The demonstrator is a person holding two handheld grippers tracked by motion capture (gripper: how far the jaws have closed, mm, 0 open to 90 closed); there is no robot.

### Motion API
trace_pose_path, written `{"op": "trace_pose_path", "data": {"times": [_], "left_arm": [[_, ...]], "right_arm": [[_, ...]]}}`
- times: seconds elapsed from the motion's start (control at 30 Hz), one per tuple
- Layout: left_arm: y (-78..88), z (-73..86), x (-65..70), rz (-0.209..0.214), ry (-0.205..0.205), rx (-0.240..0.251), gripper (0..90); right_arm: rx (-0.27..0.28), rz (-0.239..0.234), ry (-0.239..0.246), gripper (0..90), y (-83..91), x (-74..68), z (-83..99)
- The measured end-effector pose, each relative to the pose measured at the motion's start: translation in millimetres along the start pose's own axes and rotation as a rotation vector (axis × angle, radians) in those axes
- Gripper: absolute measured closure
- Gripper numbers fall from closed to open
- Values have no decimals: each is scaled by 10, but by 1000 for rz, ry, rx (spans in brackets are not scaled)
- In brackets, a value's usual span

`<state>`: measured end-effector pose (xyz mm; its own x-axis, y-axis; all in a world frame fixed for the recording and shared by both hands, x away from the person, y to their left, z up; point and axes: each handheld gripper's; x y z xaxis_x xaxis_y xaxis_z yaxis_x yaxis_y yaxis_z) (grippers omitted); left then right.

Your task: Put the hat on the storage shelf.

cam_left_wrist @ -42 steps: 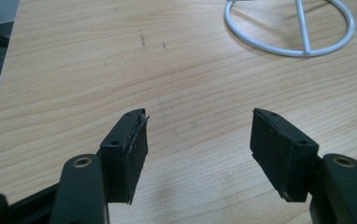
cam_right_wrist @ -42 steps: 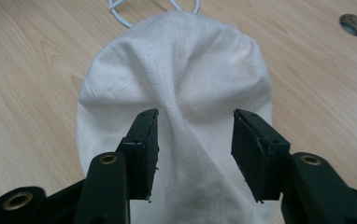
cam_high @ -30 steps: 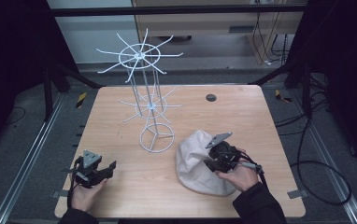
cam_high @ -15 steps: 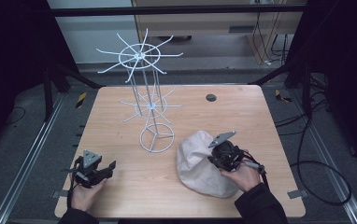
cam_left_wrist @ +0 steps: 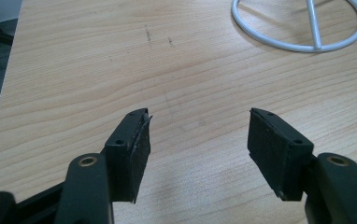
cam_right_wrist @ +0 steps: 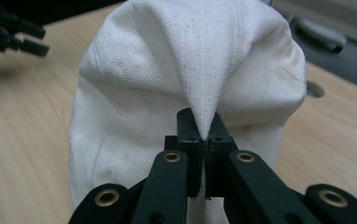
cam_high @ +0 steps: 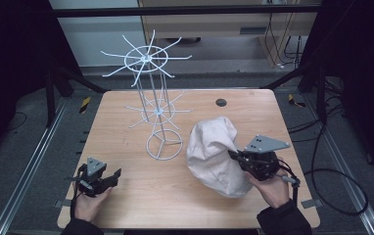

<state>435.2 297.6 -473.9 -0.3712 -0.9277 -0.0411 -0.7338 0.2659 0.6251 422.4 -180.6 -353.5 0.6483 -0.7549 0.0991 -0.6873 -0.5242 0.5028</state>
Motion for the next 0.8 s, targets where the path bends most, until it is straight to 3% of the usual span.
{"op": "trace_pose_path", "data": {"times": [0.37, 0.8], "left_arm": [[-5, 1, -1, -1, 2, -3, 391], [-5, 3, -3, -1, -1, -6, 391]], "right_arm": [[215, 69, -17, 886, 438, 69, -107], [447, 96, -34, 887, 658, -3, -374]]}}
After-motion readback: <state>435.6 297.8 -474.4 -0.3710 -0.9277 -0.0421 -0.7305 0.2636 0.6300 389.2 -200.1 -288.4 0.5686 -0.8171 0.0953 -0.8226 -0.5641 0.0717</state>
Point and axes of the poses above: each handheld gripper's, and its own axes: y roughly backward along the jaws, z roughly out of its underside, x roughly to its right, and after that the axes turned 3 degrees about z, right-handed
